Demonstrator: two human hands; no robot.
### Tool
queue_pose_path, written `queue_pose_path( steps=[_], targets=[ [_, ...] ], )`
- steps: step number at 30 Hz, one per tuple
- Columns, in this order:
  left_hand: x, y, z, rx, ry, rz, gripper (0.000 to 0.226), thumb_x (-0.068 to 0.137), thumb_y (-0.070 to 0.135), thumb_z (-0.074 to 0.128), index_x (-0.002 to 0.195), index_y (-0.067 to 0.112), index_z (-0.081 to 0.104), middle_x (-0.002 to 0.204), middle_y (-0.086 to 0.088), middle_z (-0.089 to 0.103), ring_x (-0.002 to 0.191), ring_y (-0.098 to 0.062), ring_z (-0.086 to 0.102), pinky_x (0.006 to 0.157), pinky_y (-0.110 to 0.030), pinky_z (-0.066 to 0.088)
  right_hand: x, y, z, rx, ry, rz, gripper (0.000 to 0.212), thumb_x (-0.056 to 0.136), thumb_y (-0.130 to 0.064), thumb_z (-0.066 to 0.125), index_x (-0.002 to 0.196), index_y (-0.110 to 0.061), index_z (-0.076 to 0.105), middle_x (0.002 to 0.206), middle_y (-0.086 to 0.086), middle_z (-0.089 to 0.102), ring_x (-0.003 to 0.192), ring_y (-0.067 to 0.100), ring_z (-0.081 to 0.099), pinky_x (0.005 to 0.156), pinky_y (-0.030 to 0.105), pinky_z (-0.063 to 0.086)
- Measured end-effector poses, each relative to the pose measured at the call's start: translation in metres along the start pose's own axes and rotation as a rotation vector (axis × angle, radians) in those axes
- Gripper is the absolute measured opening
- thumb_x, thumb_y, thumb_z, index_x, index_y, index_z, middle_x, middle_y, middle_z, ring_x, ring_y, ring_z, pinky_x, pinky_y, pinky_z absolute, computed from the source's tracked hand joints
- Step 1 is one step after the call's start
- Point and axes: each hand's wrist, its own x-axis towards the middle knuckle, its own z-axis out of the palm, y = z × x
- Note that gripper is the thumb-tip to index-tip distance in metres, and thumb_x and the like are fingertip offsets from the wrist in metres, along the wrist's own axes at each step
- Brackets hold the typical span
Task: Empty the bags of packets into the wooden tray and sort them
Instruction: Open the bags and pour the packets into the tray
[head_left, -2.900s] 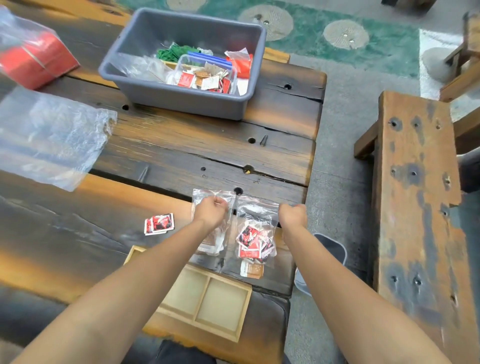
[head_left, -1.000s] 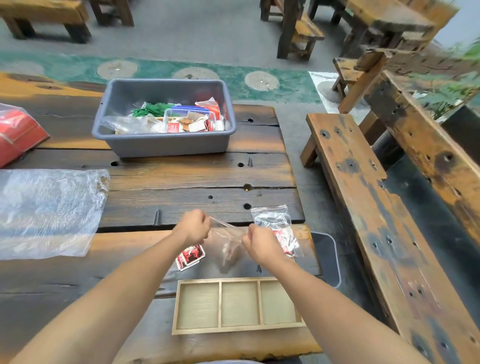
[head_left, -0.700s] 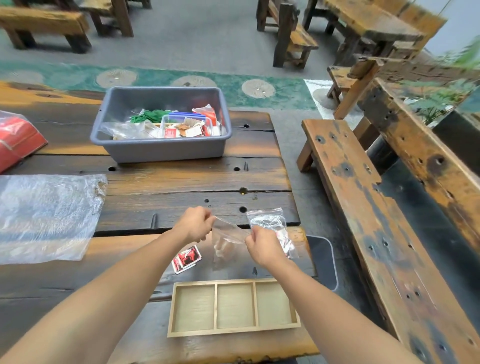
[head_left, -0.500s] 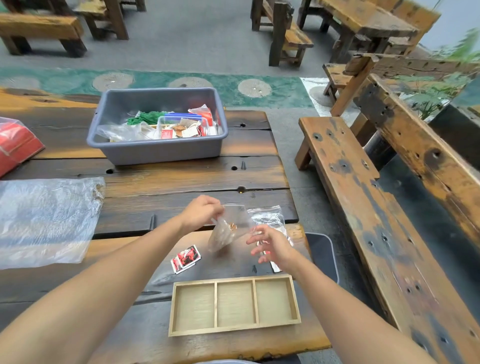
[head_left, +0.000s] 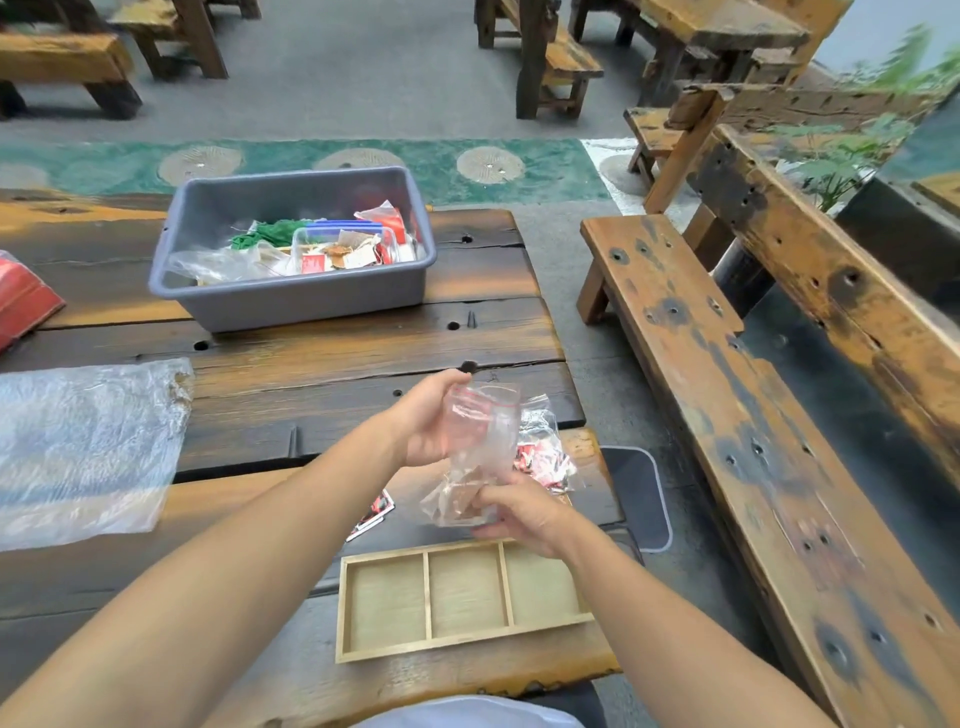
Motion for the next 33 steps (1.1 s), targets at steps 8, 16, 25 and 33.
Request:
queue_pose_path(
  steps=[8,16,25,33],
  targets=[
    [0.021,-0.084,-0.004,0.521,0.14,-0.032,0.107,0.061,0.098,0.03,0.11,0.011,0.068,0.102,-0.005,0.077,0.094,-0.03,0.057,0.078,-0.036,0.043,-0.028,0.056,0.011,0.535,0.048,0.177,0.05,0.081,-0.013,0.065,0.13,-0.009,0.057,0.124,0.022,0.067,0.112,0.038,0.065,0.097,0.052,0.052],
    [0.021,-0.122,0.011,1.083,0.052,-0.029,0.048,0.086,0.059,0.064,0.104,0.014,0.065,0.092,-0.002,0.071,0.087,-0.021,0.067,0.078,-0.032,0.054,-0.052,0.101,0.043,1.046,0.204,0.226,0.051,0.092,-0.036,0.048,0.126,-0.001,0.062,0.119,0.024,0.068,0.111,0.04,0.062,0.101,0.051,0.049],
    [0.028,-0.132,0.048,1.661,-0.06,-0.136,0.034,0.094,0.044,0.058,0.109,0.014,0.061,0.103,-0.005,0.067,0.096,-0.025,0.067,0.085,-0.038,0.056,-0.075,0.097,0.076,1.421,0.378,0.202,0.05,0.099,-0.039,0.047,0.109,0.004,0.068,0.101,0.025,0.073,0.091,0.037,0.068,0.094,0.047,0.055],
    [0.028,-0.122,0.065,1.661,-0.047,-0.163,0.046,0.095,0.05,0.056,0.111,0.007,0.063,0.106,-0.011,0.071,0.093,-0.027,0.07,0.078,-0.037,0.06,-0.085,0.088,0.07,1.47,0.402,0.167,0.05,0.097,-0.043,0.052,0.115,0.001,0.067,0.1,0.024,0.074,0.094,0.036,0.069,0.076,0.04,0.062]
  ],
)
